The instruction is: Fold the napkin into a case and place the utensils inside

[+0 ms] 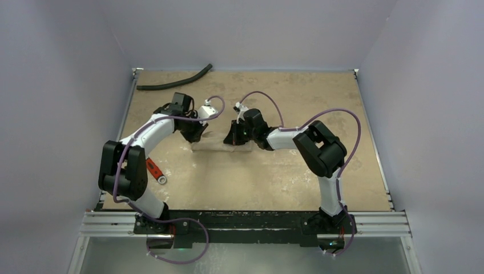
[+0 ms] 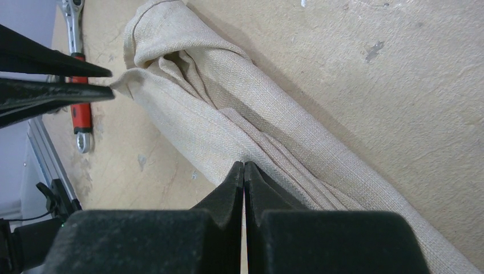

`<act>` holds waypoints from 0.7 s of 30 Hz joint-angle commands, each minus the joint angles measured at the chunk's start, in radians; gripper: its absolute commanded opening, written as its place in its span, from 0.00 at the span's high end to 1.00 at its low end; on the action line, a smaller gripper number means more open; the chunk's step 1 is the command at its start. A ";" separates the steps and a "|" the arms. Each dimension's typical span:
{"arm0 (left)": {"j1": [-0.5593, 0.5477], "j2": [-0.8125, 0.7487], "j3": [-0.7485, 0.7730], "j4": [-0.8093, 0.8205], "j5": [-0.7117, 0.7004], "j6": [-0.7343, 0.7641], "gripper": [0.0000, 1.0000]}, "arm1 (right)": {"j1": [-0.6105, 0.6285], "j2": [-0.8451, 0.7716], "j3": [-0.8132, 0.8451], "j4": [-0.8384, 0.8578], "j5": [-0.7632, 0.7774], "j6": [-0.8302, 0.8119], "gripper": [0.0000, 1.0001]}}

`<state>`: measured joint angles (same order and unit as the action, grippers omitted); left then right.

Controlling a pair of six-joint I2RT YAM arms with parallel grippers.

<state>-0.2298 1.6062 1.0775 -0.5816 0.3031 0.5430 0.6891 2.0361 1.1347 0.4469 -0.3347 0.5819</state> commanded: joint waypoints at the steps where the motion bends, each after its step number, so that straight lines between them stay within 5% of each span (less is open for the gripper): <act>1: 0.027 -0.015 0.098 -0.162 0.060 0.033 0.79 | 0.003 0.011 0.010 0.032 -0.010 -0.014 1.00; 4: 0.042 -0.033 0.126 -0.242 0.082 0.082 0.66 | 0.001 0.023 0.000 0.047 -0.018 -0.006 1.00; 8: 0.044 -0.048 0.072 -0.267 0.085 0.114 0.75 | 0.001 0.032 0.000 0.049 -0.021 0.001 1.00; 21: 0.046 -0.017 -0.021 -0.037 0.004 -0.009 0.77 | 0.002 0.005 -0.025 0.078 -0.033 0.008 1.00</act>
<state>-0.1902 1.5879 1.0443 -0.7147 0.3222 0.5728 0.6888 2.0617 1.1267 0.4927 -0.3550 0.5869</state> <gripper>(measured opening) 0.235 0.004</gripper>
